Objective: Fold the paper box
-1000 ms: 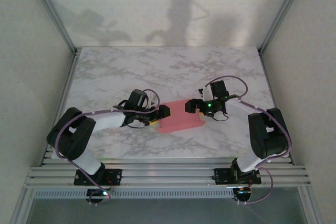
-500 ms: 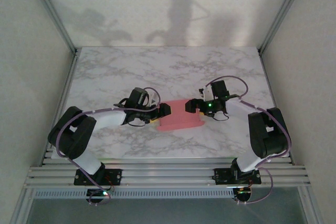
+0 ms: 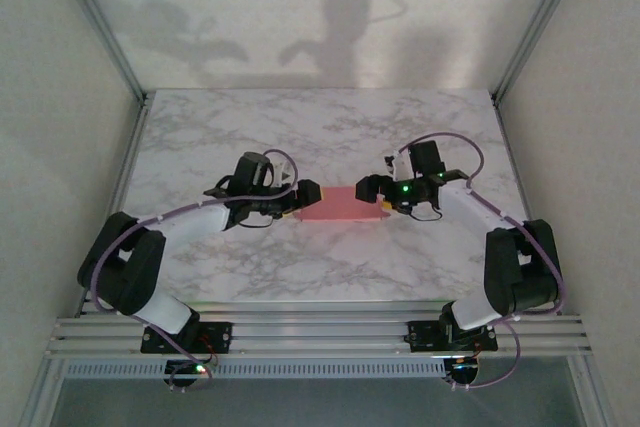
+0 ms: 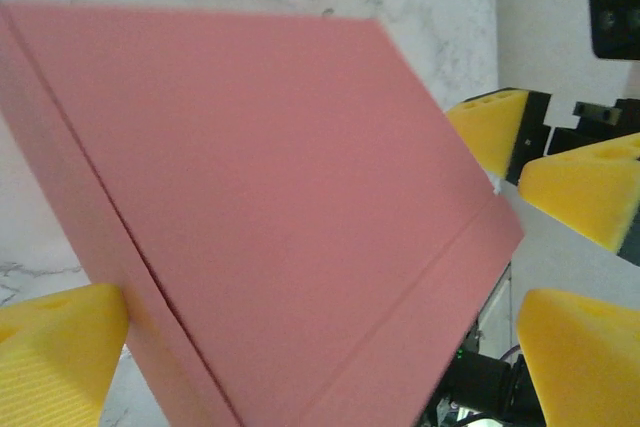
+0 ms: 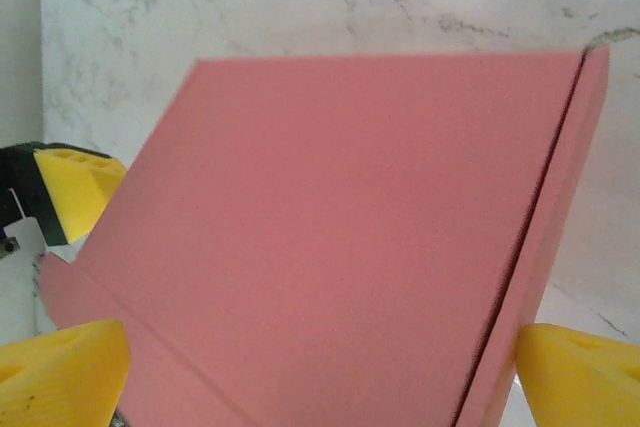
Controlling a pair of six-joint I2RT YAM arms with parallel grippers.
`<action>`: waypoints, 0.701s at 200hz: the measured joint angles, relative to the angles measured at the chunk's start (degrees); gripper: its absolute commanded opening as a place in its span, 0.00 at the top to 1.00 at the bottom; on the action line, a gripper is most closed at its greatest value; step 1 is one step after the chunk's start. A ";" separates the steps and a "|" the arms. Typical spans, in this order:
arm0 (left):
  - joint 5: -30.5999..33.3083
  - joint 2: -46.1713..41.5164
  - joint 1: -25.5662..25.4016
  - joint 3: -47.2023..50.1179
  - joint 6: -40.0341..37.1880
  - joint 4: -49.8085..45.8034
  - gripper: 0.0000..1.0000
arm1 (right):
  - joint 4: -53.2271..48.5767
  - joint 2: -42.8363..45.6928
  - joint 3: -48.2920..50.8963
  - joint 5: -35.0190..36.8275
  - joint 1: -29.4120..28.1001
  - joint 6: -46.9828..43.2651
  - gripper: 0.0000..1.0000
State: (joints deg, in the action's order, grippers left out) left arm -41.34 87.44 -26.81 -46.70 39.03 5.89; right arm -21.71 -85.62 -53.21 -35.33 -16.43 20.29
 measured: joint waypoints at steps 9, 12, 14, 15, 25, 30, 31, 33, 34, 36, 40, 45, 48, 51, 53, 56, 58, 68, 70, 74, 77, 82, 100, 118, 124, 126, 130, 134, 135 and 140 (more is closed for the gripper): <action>-0.35 -0.44 0.24 -0.09 0.00 0.02 0.01 | -0.37 -0.02 -0.31 -0.35 0.07 0.37 0.01; -0.48 -0.57 0.28 -0.11 0.00 0.02 0.01 | -0.44 -0.02 -0.37 -0.35 0.07 0.48 0.01; -0.57 -0.68 0.28 -0.13 0.00 0.02 0.01 | -0.44 -0.02 -0.37 -0.37 0.07 0.55 0.01; -0.57 -0.70 0.31 -0.13 0.00 0.02 0.01 | -0.44 -0.02 -0.37 -0.37 0.07 0.55 0.01; -0.92 -0.96 0.39 -0.13 0.00 0.02 0.01 | -0.68 -0.04 -0.37 -0.52 0.07 1.01 0.01; -0.94 -1.01 0.39 -0.13 0.00 0.02 0.01 | -0.74 -0.07 -0.37 -0.55 0.07 1.31 0.01; -0.94 -1.01 0.39 -0.13 0.00 0.02 0.01 | -0.76 -0.09 -0.37 -0.57 0.07 1.40 0.01; -0.96 -1.03 0.39 -0.13 0.02 0.02 0.01 | -0.81 -0.09 -0.37 -0.59 0.07 1.44 0.01; -0.96 -1.03 0.39 -0.13 0.02 0.02 0.01 | -0.81 -0.11 -0.37 -0.61 0.07 1.49 0.01; -0.96 -1.05 0.39 -0.13 0.02 0.02 0.01 | -0.83 -0.11 -0.37 -0.66 0.07 1.62 0.01; -0.96 -1.05 0.39 -0.13 0.02 0.02 0.01 | -0.83 -0.13 -0.37 -0.74 0.07 1.84 0.01; -0.96 -1.05 0.42 -0.13 0.02 0.02 0.01 | -0.85 -0.13 -0.37 -0.79 0.07 2.10 0.01; -0.96 -1.05 0.42 -0.13 0.04 0.02 0.01 | -0.83 -0.13 -0.37 -0.79 0.07 2.27 0.01; -0.96 -1.05 0.46 -0.13 0.04 0.02 0.01 | -0.83 -0.13 -0.37 -0.81 0.07 2.49 0.01; -0.96 -1.05 0.46 -0.13 0.04 0.02 0.01 | -0.83 -0.13 -0.37 -0.83 0.07 2.56 0.01; -0.96 -1.05 0.46 -0.13 0.07 0.02 0.01 | -0.81 -0.13 -0.37 -0.87 0.07 2.86 0.01; -0.96 -1.05 0.46 -0.13 0.07 0.04 0.01 | -0.83 -0.13 -0.37 -0.90 0.07 2.99 0.01; -0.96 -1.05 0.52 -0.13 0.24 0.09 0.01 | -0.83 -0.13 -0.37 -0.96 0.11 3.43 0.01; -0.98 -1.05 0.57 -0.13 0.24 0.09 0.01 | -0.83 -0.13 -0.37 -0.98 0.11 3.54 0.01; -1.03 -1.05 0.57 -0.13 0.28 0.11 0.01 | -0.85 -0.13 -0.37 -0.98 0.17 3.69 0.01; -1.05 -1.05 0.59 -0.13 0.31 0.11 0.01 | -0.85 -0.13 -0.37 -1.01 0.17 3.85 0.01; -1.14 -1.05 0.68 -0.13 0.44 0.17 0.01 | -0.85 -0.13 -0.37 -1.18 0.17 4.07 0.01; -1.16 -1.05 0.85 -0.39 0.68 0.26 0.01 | -1.55 -0.13 -0.63 -1.42 0.22 4.70 0.01; -1.16 -1.05 1.18 -1.03 0.87 0.31 0.01 | -2.91 -0.13 -1.68 -1.53 0.33 5.14 0.01; -1.16 -1.05 1.38 -1.22 0.90 0.33 0.01 | -3.39 -0.13 -2.25 -1.75 0.44 5.31 0.01; -1.16 -1.05 1.44 -1.22 0.92 0.33 0.01 | -3.45 -0.13 -2.38 -1.81 0.44 5.33 0.01; -1.16 -1.05 1.49 -1.29 0.92 0.35 0.01 | -3.58 -0.13 -2.69 -1.86 0.46 5.49 0.01; -1.16 -1.05 1.60 -1.33 0.94 0.39 0.01 | -3.76 -0.13 -3.08 -1.97 0.50 5.53 0.01; -1.16 -1.05 1.62 -1.33 0.98 0.44 0.01 | -3.82 -0.13 -3.19 -1.99 0.52 5.60 0.01; -1.16 -1.05 1.77 -1.33 1.09 0.46 0.01 | -3.96 -0.13 -3.52 -2.08 0.55 5.75 0.01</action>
State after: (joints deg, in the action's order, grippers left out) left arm -42.50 86.39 -25.04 -48.03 40.12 6.35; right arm -25.67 -85.76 -56.73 -37.41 -15.88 26.04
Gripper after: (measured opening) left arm 0.992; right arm 0.991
